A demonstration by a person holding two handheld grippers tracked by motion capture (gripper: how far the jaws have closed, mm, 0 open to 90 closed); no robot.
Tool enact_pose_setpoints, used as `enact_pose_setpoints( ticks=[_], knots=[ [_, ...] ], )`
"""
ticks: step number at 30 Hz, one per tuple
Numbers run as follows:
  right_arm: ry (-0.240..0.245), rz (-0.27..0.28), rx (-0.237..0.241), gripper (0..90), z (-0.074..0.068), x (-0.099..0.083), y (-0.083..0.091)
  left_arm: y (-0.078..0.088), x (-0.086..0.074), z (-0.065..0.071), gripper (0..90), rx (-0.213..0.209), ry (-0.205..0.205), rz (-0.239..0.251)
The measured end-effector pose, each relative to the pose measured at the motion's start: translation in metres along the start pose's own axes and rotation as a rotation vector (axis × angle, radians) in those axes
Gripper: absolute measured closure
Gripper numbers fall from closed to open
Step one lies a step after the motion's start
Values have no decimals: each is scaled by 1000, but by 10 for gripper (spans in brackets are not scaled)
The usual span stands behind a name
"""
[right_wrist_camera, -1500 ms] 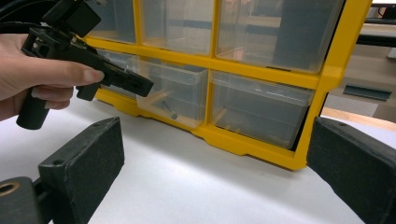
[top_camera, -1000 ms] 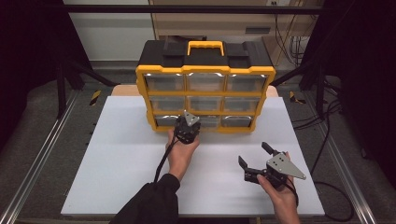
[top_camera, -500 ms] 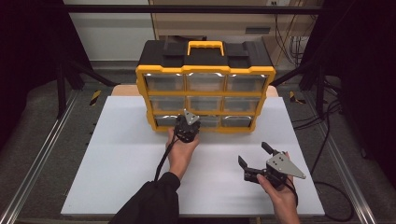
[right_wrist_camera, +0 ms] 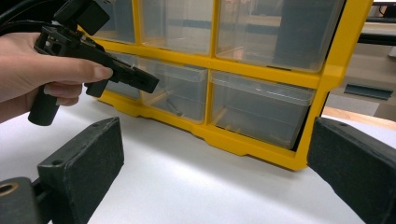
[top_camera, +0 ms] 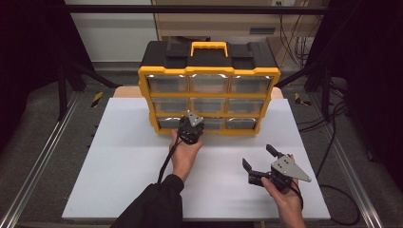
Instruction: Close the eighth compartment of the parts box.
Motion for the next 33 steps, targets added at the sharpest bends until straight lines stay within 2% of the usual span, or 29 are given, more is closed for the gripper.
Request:
enact_pose_setpoints(
  ticks=[17, 22, 33],
  knots=[
    [-6, 4, -4, 44, 1, 1, 1, -3, 2, 0, 900, 5, 1, 2],
    [-9, 1, 0, 44, 0, 0, 0, -5, 4, 0, 900, 8, -21, -1],
    [-3, 4, -4, 44, 2, 1, 0, -9, 5, 1, 900, 8, -19, 2]
  ],
)
Point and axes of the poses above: each handheld gripper's, and its own axes: y roughly backward along the jaws, x roughly out of its top, z roughly to its right, the point moved 9 cm from there along -y, roughly forward along the jaws, and after that the axes turned 5 degrees about z, right-handed, at the moved point
